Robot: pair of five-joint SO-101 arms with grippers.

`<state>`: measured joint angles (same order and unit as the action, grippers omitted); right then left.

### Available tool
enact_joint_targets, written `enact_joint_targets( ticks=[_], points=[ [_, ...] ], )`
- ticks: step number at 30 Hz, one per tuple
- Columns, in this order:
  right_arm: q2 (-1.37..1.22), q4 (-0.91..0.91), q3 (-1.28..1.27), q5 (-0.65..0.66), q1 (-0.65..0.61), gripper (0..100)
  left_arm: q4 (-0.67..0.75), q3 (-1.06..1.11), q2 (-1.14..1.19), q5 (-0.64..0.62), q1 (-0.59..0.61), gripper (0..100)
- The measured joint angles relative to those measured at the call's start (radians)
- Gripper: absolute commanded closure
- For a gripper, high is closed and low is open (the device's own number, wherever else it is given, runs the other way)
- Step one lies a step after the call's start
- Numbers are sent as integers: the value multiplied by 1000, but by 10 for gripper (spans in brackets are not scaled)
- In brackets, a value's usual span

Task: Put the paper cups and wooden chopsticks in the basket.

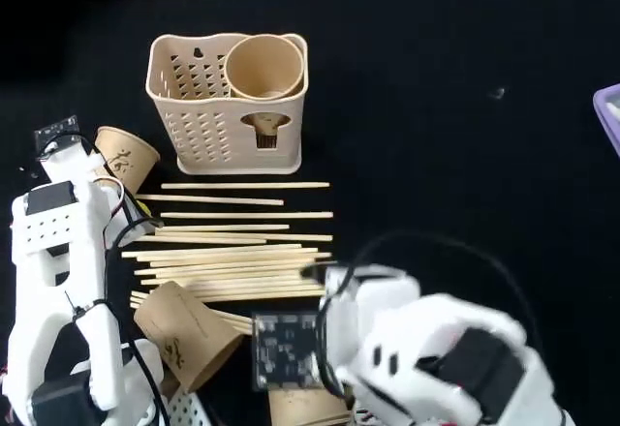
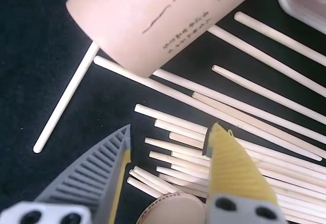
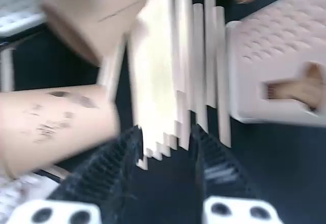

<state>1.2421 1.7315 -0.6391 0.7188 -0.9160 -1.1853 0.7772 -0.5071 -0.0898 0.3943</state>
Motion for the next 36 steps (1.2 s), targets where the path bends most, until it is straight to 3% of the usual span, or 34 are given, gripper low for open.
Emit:
enact_joint_targets(
  ticks=[5, 11, 20, 30, 36],
  points=[
    [103, -29, -129, -87, -110, 843, 0, 0, 0, 0, 0, 759],
    [107, -127, -267, -313, -273, 842, 0, 0, 0, 0, 0, 759],
    [21, -133, -262, -359, -284, 842, 54, 0, 0, 0, 0, 759],
    [-425, -161, -183, -359, -218, 842, 57, 0, 0, 0, 0, 759],
    [-531, -216, -183, -359, -206, 842, 57, 0, 0, 0, 0, 759]
  ],
)
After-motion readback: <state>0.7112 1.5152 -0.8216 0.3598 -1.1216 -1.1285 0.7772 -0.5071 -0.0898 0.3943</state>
